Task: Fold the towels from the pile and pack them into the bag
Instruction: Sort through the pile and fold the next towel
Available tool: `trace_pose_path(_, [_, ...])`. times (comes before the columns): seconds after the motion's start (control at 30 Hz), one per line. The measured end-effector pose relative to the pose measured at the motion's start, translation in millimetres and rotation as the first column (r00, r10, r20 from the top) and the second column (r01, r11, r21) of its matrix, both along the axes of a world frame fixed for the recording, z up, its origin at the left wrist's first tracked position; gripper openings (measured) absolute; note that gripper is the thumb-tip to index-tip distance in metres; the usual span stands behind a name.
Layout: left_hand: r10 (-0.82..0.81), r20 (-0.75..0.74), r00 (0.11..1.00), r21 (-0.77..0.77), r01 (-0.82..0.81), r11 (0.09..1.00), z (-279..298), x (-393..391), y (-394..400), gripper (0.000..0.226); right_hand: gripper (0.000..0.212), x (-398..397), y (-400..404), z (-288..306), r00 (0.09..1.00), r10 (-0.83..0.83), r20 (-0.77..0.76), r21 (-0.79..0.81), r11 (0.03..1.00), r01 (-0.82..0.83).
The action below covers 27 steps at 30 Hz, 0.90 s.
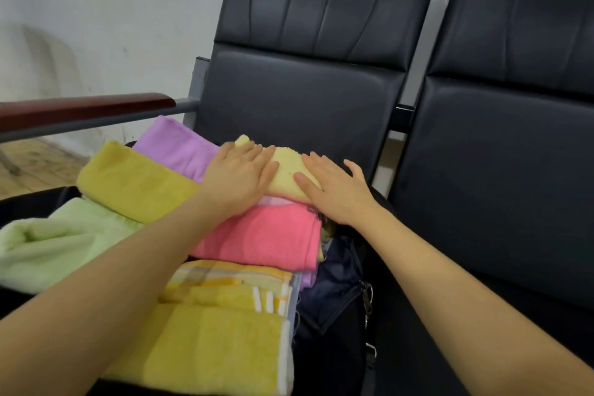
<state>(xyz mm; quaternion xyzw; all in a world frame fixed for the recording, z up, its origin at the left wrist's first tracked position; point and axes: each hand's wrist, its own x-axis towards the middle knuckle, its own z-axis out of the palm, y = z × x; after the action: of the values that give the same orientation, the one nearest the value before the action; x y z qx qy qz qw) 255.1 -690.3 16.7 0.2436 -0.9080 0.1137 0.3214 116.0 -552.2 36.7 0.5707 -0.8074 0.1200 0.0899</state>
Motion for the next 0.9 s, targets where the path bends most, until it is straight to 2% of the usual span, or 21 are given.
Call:
trace_pose_path(0.1, [0.031,0.156,0.987,0.297,-0.077,0.952,-1.5,-1.7,-4.3,0.051,0.060,1.9,-4.2,-0.3,1.000,0.006,0.025,0.029,1.000,-0.006])
trace_pose_path(0.2, [0.020,0.240,0.971,0.434,-0.126,0.892,-3.7,-11.1,-14.5,0.049,0.059,0.3,-15.0,-4.9,1.000,-0.019,-0.017,0.082,0.996,0.020])
trace_pose_path(0.37, [0.031,0.279,0.960,0.418,-0.151,0.896,-8.8,-14.6,-19.7,0.049,0.060,-3.1,-26.0,-11.5,0.988,-0.053,-0.142,0.158,0.985,0.076])
trace_pose_path(0.5, [0.034,0.323,0.946,0.365,-0.158,0.918,11.0,-6.9,-10.5,0.049,0.061,0.9,-12.9,2.7,0.992,-0.066,-0.109,0.169,0.982,0.084])
trace_pose_path(0.57, [0.070,0.263,0.962,0.212,-0.129,0.969,22.8,-0.2,-2.0,0.055,0.059,5.4,-0.8,13.7,0.996,-0.081,-0.023,0.150,0.985,0.083])
trace_pose_path(0.63, [0.034,0.138,0.990,0.126,-0.052,0.991,35.1,6.7,14.8,0.072,0.055,9.6,18.9,23.0,0.996,-0.077,0.045,0.086,0.994,0.073])
trace_pose_path(0.67, [-0.010,0.086,0.996,0.122,0.000,0.992,39.8,9.7,25.2,0.074,0.053,11.5,32.3,26.9,0.996,-0.072,0.050,0.032,0.997,0.070])
trace_pose_path(0.73, [-0.080,0.014,0.997,0.105,0.079,0.991,48.8,13.5,51.8,0.063,0.050,16.6,65.0,30.5,0.998,-0.067,0.013,-0.059,0.996,0.068])
trace_pose_path(0.8, [-0.126,-0.004,0.992,0.114,0.125,0.986,55.2,11.3,91.7,0.053,0.047,20.2,105.4,31.8,0.997,-0.081,0.012,-0.089,0.993,0.081])
trace_pose_path(0.9, [-0.216,0.020,0.976,0.164,0.210,0.964,57.7,0.0,161.8,0.050,0.044,18.7,170.3,28.0,0.989,-0.148,0.033,-0.090,0.985,0.150])
